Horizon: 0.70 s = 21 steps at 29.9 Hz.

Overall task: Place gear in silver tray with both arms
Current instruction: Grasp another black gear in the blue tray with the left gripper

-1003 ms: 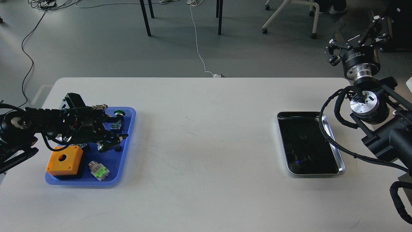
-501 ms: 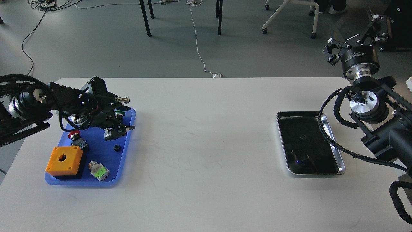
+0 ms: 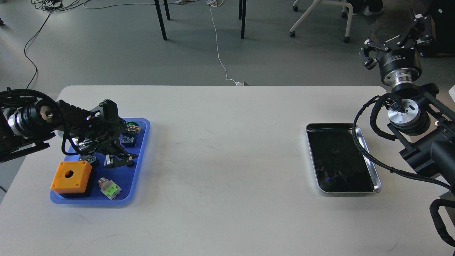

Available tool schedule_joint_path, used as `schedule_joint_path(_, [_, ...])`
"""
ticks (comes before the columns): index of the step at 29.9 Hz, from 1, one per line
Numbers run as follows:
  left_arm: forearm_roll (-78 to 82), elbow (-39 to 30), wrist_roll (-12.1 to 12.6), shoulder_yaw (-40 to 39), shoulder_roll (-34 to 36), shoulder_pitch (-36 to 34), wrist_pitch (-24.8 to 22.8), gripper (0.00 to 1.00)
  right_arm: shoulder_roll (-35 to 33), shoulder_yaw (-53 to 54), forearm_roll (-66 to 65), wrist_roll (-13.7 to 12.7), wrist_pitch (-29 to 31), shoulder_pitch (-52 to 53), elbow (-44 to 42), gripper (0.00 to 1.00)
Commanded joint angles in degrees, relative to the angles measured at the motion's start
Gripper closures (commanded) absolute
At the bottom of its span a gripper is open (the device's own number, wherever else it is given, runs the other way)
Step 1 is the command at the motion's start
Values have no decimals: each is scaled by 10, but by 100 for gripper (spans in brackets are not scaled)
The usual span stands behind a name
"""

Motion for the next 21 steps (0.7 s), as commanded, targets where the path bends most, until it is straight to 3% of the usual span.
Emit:
schedule_joint_path(1, [0,0,0,6,-1,3,1,34,0,0,0,0,1,1,0,1])
schedule_joint_path(16, [0,22,0,22,-5,28,2,37,0,2,0,0,1,1,0,1])
schedule_joint_path(21, [0,48,0,23,-33,43,2,43,0,2,0,0,0,1,0,1])
